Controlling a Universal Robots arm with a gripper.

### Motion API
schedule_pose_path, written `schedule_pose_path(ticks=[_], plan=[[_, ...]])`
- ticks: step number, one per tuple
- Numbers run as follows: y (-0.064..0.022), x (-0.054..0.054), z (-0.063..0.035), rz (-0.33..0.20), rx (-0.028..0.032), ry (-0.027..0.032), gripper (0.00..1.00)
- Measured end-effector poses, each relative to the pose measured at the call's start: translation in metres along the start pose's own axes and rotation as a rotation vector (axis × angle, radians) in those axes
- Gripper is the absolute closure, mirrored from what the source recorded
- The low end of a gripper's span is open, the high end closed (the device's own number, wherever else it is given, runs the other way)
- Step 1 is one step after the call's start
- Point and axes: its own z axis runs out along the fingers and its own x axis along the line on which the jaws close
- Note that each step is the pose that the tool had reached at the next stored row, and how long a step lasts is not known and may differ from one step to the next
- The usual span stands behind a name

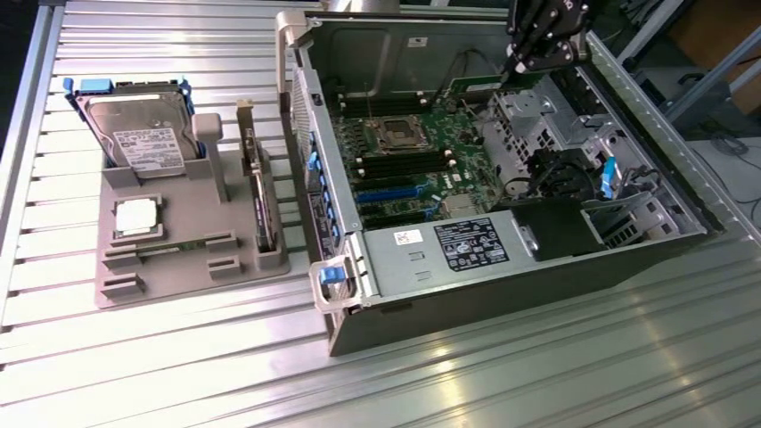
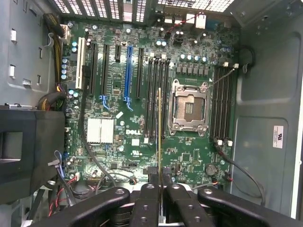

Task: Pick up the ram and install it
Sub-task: 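Insert the ram into the slot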

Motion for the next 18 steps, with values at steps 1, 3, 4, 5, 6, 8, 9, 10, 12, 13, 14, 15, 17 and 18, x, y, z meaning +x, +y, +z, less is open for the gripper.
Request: schedule_pose_path(ticks=[1,3,4,5,6,8,9,10,12,13,14,15,17,18], plan=[[0.0013,0.000,0.0009,0.000,0.0001,-0.0003,0.88],[0.0067,0.000,0.0032,0.002,0.0002,-0.0001,0.88],[0.0094,0.000,0.0046,0.003,0.0003,-0.0002,0.88],[0.0136,0.000,0.0067,0.005,0.0006,-0.0002,0.88],[0.0160,0.000,0.0082,0.007,0.0008,-0.0002,0.88],[0.0200,0.000,0.0124,0.016,0.0017,-0.0006,0.88],[0.0214,0.000,0.0152,0.022,0.0024,-0.0006,0.88],[0.0221,0.000,0.0173,0.024,0.0027,-0.0006,0.88],[0.0246,0.000,0.0214,0.025,0.0028,-0.0006,0.88],[0.0261,0.001,0.0231,0.025,0.0028,-0.0006,0.88],[0.0271,0.001,0.0244,0.025,0.0028,-0.0006,0.88],[0.0279,0.001,0.0253,0.025,0.0028,-0.0006,0.88],[0.0305,0.001,0.0288,0.025,0.0028,-0.0007,0.88],[0.0315,0.001,0.0309,0.025,0.0028,-0.0006,0.88]])
